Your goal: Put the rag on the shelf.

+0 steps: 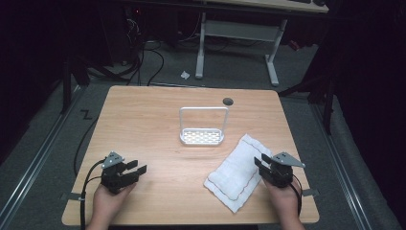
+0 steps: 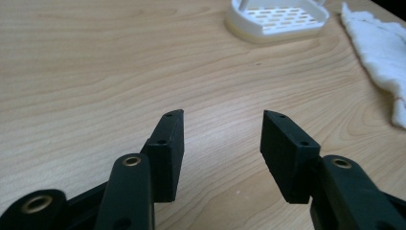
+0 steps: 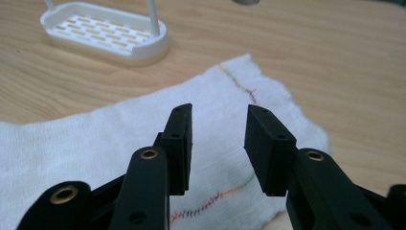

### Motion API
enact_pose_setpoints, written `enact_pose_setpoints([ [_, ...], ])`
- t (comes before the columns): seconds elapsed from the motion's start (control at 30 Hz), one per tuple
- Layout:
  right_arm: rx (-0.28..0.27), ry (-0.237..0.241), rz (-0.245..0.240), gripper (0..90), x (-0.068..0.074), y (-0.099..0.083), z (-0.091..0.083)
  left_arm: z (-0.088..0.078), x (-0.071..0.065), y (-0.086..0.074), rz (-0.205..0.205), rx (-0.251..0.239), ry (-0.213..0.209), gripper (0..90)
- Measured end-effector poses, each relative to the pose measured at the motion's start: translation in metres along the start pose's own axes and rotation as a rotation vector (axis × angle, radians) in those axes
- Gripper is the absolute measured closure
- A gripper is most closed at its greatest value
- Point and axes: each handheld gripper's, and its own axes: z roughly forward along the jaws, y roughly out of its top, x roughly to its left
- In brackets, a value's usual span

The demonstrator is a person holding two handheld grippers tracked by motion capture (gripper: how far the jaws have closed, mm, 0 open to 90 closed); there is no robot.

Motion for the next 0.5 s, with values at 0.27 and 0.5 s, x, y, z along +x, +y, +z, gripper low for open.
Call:
enact_pose_setpoints([
  [0.27, 0.033, 0.024, 0.007, 62.5, -0.005, -0.007, 0.003, 0.010, -0.011, 0.000, 0.022, 0.032, -0.037, 49.0],
  [0.5, 0.021, 0.029, 0.045, 64.0, -0.016, -0.009, -0.003, 0.017, -0.029, 0.001, 0.060, 0.030, -0.088, 48.7],
])
